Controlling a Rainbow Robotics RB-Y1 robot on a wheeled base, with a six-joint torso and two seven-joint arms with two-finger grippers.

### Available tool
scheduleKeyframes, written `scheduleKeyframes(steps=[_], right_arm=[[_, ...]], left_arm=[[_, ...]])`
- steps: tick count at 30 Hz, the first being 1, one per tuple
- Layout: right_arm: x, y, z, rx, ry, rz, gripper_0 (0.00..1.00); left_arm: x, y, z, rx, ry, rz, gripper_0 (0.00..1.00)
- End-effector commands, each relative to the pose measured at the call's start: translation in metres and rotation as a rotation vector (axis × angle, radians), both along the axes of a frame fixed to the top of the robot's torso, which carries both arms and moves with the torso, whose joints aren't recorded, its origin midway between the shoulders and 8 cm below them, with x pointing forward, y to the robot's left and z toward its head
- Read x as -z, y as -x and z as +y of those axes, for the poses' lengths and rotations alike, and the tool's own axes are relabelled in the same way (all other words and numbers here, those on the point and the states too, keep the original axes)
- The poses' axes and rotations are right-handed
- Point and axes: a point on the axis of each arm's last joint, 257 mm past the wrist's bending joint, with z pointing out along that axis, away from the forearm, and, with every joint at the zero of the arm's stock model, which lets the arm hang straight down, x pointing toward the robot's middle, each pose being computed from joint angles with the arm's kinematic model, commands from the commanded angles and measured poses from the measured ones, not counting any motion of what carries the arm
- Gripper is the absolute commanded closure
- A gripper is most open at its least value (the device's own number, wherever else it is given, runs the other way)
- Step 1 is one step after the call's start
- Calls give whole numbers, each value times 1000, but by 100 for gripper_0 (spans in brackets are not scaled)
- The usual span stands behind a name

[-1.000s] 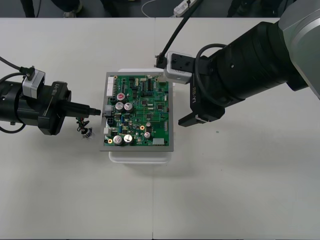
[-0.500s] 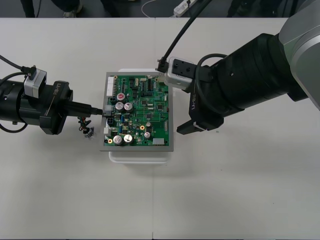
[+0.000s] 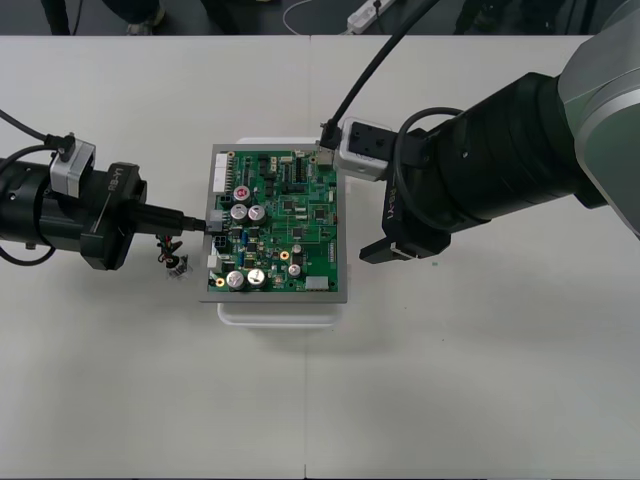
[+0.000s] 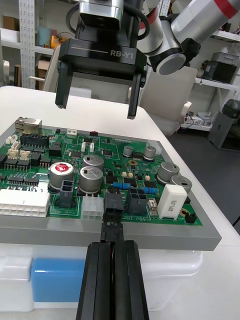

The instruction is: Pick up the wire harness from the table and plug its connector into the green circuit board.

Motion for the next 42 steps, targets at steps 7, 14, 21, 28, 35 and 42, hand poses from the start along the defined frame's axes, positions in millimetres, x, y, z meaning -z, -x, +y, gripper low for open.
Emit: scheduleKeyframes(steps=[7, 14, 21, 28, 35, 42], right_arm=[[-6, 1, 5, -47, 22, -78, 0], [0, -1, 5, -48, 47, -88, 0], [2, 2, 7, -56, 49, -88, 0], [5, 4, 11, -68, 57, -96, 0], [3, 7, 19, -78, 40, -96, 0], [3, 7, 22, -78, 32, -94, 0]], left_arm=[[-16, 11, -21, 105, 16, -139, 100], [-17, 12, -24, 112, 21, -142, 100], [-18, 12, -25, 116, 23, -145, 100], [-17, 13, -26, 120, 22, -152, 100], [-16, 13, -28, 124, 24, -162, 100], [-16, 13, -28, 125, 23, -171, 100]])
